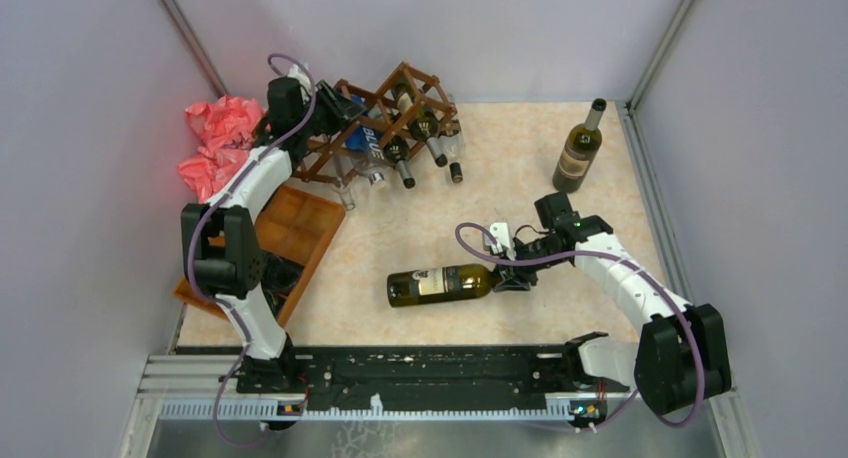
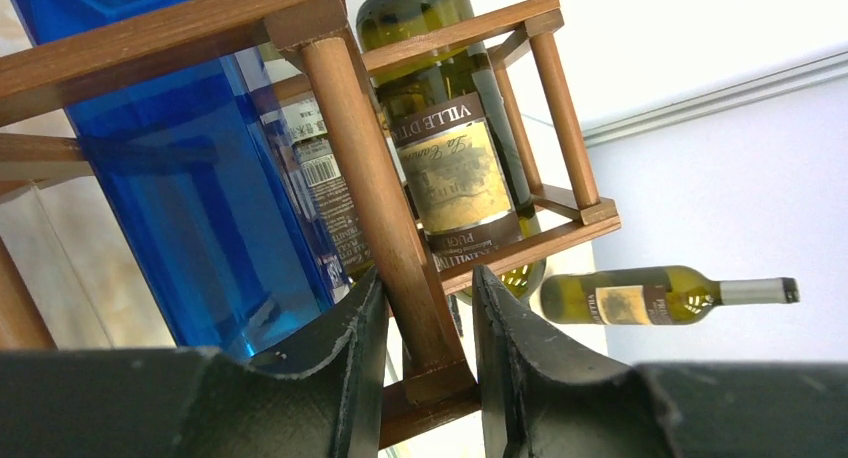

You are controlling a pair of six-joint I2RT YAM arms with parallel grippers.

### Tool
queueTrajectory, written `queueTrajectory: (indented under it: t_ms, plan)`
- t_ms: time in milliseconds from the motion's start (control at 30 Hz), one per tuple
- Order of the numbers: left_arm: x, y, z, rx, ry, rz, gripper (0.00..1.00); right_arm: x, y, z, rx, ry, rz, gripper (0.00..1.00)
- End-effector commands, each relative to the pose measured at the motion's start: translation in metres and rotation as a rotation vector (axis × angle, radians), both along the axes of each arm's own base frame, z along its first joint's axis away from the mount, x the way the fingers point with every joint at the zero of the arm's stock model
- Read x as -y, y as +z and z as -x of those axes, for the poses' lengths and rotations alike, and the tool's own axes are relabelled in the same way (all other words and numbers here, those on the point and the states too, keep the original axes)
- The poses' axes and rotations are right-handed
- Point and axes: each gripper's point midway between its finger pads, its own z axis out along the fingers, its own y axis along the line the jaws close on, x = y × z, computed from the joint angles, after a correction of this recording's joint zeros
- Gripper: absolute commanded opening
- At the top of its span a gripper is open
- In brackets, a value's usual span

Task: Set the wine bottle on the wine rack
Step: Pick up the wine bottle from the center of the board, then adjust the wine rack at the center of the board.

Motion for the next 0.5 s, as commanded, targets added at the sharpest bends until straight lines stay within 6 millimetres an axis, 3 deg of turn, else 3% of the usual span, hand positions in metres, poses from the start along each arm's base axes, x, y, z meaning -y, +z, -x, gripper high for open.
queueTrajectory:
  t_ms: [0,300,467]
  plan:
    - [0.034,0.024,0.027,0.024,-0.114,0.103,0.26,-0.022,0.048,-0.012,0.112,0.048,-0.171,0.0]
    - [0.043,0.026,0.031,0.01,-0.078,0.166,0.27,-0.022,0.051,-0.012,0.121,0.045,-0.175,0.0]
    - [0.058,0.028,0.037,0.0,-0.098,0.202,0.27,-0.022,0.053,-0.012,0.125,0.045,-0.178,0.0]
